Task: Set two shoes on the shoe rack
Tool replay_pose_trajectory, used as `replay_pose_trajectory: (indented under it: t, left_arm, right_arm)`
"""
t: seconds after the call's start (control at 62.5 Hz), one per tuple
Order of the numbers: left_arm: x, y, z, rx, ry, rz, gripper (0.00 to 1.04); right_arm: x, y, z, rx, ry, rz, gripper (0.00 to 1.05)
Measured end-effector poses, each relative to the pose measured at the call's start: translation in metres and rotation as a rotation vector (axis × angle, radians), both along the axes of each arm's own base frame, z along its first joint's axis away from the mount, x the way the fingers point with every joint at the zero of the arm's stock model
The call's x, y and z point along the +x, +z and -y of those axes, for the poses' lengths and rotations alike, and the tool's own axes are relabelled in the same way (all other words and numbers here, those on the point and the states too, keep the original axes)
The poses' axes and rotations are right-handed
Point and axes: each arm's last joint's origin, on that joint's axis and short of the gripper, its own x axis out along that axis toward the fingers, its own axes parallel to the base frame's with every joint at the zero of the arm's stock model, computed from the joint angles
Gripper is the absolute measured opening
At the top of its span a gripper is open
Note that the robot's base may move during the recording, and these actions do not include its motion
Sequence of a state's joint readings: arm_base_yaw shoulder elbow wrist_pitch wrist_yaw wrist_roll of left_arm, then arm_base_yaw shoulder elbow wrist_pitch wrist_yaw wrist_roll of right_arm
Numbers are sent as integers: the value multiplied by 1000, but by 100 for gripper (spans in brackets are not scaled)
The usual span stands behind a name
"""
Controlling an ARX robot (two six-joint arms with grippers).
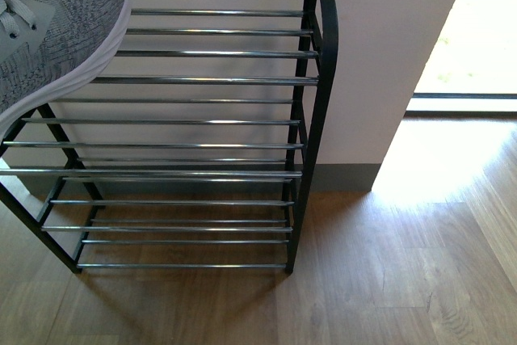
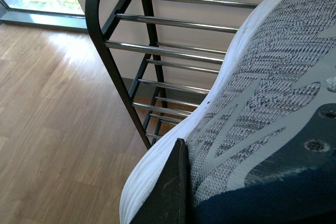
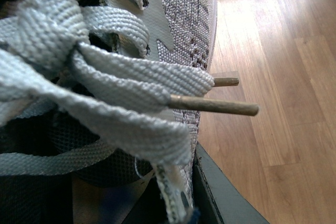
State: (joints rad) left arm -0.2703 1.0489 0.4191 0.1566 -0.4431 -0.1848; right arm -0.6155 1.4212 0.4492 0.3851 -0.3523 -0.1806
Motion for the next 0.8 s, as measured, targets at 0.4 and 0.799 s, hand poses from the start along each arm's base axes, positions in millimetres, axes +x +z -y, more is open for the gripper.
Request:
replay_pose_trajectory:
  t: [0.4, 0.799]
  left_arm:
    - [0, 0, 0, 0, 0, 0, 2]
    - [0, 0, 0, 0, 0, 0, 2]
  right_arm:
    - [0, 0, 0, 0, 0, 0, 3]
    - [0, 0, 0, 0, 0, 0, 3]
